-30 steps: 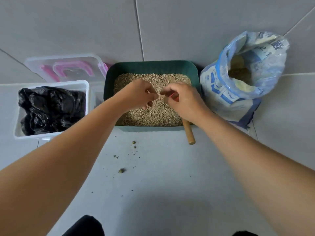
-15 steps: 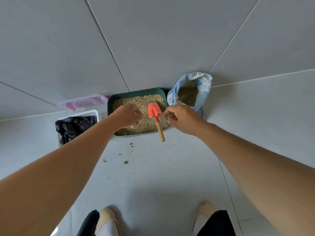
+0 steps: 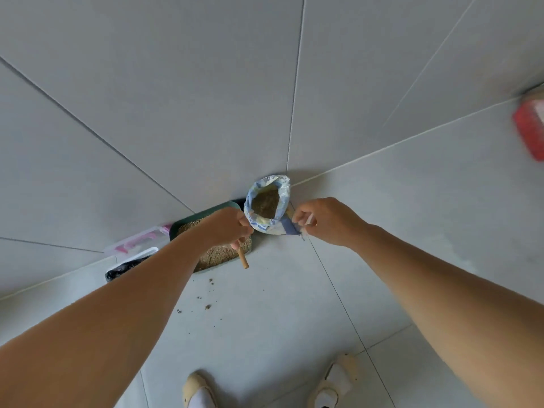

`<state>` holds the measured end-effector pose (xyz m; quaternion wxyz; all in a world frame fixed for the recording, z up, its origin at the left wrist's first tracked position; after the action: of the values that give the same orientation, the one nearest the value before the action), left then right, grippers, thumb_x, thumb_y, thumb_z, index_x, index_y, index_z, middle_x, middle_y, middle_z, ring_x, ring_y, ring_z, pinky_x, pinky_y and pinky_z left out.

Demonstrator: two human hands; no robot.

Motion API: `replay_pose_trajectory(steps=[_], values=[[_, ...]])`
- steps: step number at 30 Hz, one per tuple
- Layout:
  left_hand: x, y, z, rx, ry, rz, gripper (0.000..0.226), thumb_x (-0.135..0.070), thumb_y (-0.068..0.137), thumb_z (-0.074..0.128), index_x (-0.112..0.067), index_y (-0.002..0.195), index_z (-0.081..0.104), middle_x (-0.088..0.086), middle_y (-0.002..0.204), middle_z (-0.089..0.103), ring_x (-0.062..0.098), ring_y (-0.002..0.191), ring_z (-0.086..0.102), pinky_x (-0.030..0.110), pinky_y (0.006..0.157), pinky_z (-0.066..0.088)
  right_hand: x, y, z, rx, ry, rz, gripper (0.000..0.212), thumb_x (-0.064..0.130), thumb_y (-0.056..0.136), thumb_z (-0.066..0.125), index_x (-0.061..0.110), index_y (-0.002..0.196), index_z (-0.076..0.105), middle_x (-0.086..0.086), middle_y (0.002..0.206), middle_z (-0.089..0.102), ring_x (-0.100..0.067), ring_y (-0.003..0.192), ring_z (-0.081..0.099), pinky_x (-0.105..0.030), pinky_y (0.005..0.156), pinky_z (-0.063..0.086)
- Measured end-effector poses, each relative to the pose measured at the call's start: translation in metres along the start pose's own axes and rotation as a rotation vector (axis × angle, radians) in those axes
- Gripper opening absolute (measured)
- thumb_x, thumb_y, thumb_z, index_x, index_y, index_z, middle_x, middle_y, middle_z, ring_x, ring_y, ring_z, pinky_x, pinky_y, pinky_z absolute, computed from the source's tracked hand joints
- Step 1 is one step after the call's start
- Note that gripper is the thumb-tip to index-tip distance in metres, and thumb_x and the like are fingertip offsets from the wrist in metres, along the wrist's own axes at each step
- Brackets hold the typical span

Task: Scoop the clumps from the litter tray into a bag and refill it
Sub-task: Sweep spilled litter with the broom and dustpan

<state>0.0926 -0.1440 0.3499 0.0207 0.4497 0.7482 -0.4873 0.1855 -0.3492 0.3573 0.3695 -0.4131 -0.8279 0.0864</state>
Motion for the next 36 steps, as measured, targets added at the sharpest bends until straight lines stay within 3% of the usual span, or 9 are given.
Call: replay_pose_trajectory(steps=[2,6,12,17,20,23,27,32,36], values=[[-0.031,-0.008,-0.002,0.004,0.023,0.009,0.016,-0.019,0.095,0.054,-0.01,0.105,0.062,0.003,0.088,0.07,0.019,0.078,0.071,0.019,0.053,0.048,-0.012,-0.019,-0.02,-0.014,0.012,0.033,0.023,0.011,0.088,0.055,0.022,0.099,0.071,0.006,0.092,0.069,-0.016,0.083,0.064,-0.024,0.071,0.046],[-0.111,-0.033,-0.002,0.003,0.055,0.021,0.015,-0.016,0.094,0.053,-0.01,0.102,0.064,0.004,0.094,0.065,0.027,0.091,0.069,0.039,0.081,0.056,-0.045,-0.075,-0.073,-0.038,0.061,0.075,0.021,0.015,0.089,0.056,0.025,0.104,0.068,0.013,0.089,0.066,-0.013,0.086,0.061,-0.023,0.073,0.044],[-0.194,-0.062,0.016,-0.005,-0.092,-0.039,0.017,-0.014,0.094,0.051,-0.009,0.108,0.06,0.006,0.101,0.063,0.019,0.086,0.065,0.025,0.064,0.051,-0.089,-0.157,-0.137,-0.06,0.161,0.127,0.022,0.014,0.089,0.059,0.026,0.105,0.067,0.013,0.097,0.069,-0.003,0.078,0.059,-0.018,0.066,0.041],[-0.26,-0.086,0.04,-0.039,-0.218,-0.038,0.011,-0.013,0.096,0.046,-0.011,0.094,0.057,-0.001,0.08,0.057,0.009,0.07,0.06,0.015,0.053,0.042,-0.131,-0.22,-0.181,-0.079,0.246,0.205,0.022,0.013,0.09,0.06,0.027,0.106,0.067,0.014,0.096,0.067,-0.002,0.075,0.059,-0.016,0.063,0.04],[-0.302,-0.102,0.052,-0.082,-0.21,0.033,0.012,-0.01,0.094,0.05,-0.013,0.092,0.061,-0.005,0.079,0.063,-0.003,0.06,0.063,0.018,0.06,0.047,-0.151,-0.254,-0.206,-0.123,0.314,0.263,0.021,0.014,0.089,0.062,0.027,0.104,0.068,0.013,0.095,0.068,0.001,0.073,0.059,-0.023,0.072,0.048],[-0.335,-0.105,0.054,-0.051,-0.287,0.044,0.012,-0.008,0.093,0.053,-0.013,0.091,0.063,0.0,0.086,0.068,0.001,0.059,0.066,0.022,0.066,0.053,-0.163,-0.275,-0.227,-0.175,0.383,0.315,0.021,0.014,0.088,0.062,0.029,0.1,0.069,0.014,0.091,0.068,0.001,0.073,0.061,-0.023,0.074,0.05],[-0.388,-0.098,0.053,0.041,-0.401,0.048,0.011,-0.011,0.093,0.055,-0.013,0.096,0.065,0.008,0.095,0.072,0.017,0.077,0.07,0.043,0.079,0.057,-0.183,-0.299,-0.26,-0.27,0.487,0.418,0.02,0.015,0.087,0.061,0.028,0.097,0.071,0.013,0.091,0.07,-0.005,0.082,0.066,-0.024,0.072,0.052],[-0.456,-0.079,0.051,0.114,-0.336,0.115,0.015,-0.018,0.095,0.051,-0.013,0.101,0.065,0.003,0.095,0.073,0.016,0.08,0.07,0.024,0.068,0.051,-0.206,-0.313,-0.296,-0.396,0.617,0.503,0.015,0.017,0.089,0.064,0.022,0.1,0.072,0.017,0.094,0.069,0.0,0.086,0.064,-0.015,0.075,0.047],[-0.52,-0.049,0.049,0.216,-0.229,0.126,0.016,-0.018,0.095,0.052,-0.014,0.103,0.065,0.004,0.097,0.073,0.017,0.081,0.071,0.024,0.067,0.051,-0.239,-0.324,-0.324,-0.495,0.786,0.64,0.016,0.019,0.087,0.066,0.024,0.101,0.073,0.007,0.093,0.073,-0.013,0.085,0.069,-0.031,0.079,0.056]])
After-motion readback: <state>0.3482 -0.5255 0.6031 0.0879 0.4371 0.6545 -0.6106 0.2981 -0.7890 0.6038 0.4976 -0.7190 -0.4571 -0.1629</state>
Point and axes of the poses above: each hand's wrist, its own y-axis towards the middle knuckle, its own z-axis out of the palm, x = y × z, the point moved 2 cm from there along y, towards the middle knuckle
